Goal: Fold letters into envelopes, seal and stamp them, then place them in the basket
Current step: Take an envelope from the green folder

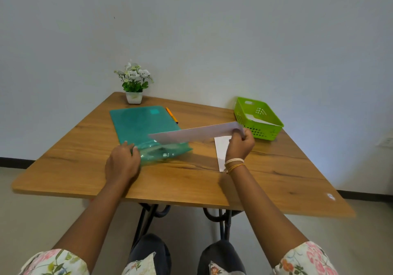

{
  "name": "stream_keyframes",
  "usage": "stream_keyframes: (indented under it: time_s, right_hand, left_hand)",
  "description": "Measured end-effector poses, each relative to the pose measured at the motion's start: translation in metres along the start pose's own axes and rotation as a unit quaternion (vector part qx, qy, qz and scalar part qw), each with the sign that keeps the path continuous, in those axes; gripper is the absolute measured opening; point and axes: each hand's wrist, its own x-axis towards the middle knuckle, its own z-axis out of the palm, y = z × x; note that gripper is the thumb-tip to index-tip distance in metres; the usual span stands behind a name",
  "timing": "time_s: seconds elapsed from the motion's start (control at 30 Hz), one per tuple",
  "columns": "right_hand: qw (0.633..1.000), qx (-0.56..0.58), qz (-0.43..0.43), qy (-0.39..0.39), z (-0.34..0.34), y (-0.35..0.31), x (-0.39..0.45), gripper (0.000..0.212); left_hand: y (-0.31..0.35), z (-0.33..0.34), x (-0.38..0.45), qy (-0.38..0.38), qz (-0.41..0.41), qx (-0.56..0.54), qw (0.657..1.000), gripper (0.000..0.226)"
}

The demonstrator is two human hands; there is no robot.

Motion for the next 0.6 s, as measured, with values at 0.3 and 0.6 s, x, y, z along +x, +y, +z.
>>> stream_keyframes:
  time_s: [0.3, 0.6]
  right_hand:
    - [0.982, 0.081, 0.154, 0.075, -0.008, -0.011, 0.022, 0.023]
    - [0.984, 0.074, 0.157, 0.043, -0.008, 0.000, 0.006, 0.020]
  left_hand:
    - [0.013, 0.003, -0.007, 0.026, 0.267, 0.144, 0.952, 0.061]
    - [0.005, 0.012, 0.006, -0.128, 0.240, 0.232, 0.934, 0.082]
